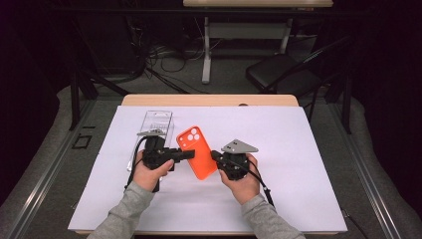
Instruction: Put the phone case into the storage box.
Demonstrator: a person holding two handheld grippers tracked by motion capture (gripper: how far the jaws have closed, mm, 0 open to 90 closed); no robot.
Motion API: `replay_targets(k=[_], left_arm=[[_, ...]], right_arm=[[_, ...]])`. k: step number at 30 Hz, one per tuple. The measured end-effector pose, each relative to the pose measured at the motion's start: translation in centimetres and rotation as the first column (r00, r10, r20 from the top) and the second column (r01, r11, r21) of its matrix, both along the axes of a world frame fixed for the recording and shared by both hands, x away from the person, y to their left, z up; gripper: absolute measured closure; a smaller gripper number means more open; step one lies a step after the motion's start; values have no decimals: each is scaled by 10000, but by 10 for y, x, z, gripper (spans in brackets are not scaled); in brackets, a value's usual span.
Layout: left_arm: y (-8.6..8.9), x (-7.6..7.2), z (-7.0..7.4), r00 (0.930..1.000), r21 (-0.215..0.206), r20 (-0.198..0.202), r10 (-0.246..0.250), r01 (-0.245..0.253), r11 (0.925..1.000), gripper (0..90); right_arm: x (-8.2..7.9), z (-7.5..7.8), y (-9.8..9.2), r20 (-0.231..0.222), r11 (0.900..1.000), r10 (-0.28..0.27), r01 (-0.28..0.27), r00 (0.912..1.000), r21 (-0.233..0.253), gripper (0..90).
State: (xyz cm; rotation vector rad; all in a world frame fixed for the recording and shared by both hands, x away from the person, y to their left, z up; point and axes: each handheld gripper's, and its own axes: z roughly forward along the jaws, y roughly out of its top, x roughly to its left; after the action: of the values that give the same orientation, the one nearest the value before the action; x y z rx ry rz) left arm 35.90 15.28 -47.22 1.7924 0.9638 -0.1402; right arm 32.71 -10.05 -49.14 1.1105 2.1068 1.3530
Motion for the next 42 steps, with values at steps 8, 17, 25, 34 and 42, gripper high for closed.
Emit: replay_targets(k=[8,17,25,34,42], left_arm=[[0,0,-1,10000,-90,4,-33,33,10000,724],[2,1,-2,9998,-272,-205,-10,4,9996,739],[2,1,-3,9995,-324,-305,1,-10,9995,750],[3,1,-4,9971,-476,-751,127,-163,9987,769],[3,1,-4,9968,-535,-785,139,-182,9984,779]], right_arm=[[0,0,0,-7,10000,11,-11,10000,23,897],[0,0,1,-73,10000,17,-17,10000,24,898],[0,-1,1,-53,10000,41,-41,10000,-6,897],[0,-2,2,-31,10000,78,-78,10000,-31,897],[0,-2,2,-50,10000,89,-89,9999,-20,897]])
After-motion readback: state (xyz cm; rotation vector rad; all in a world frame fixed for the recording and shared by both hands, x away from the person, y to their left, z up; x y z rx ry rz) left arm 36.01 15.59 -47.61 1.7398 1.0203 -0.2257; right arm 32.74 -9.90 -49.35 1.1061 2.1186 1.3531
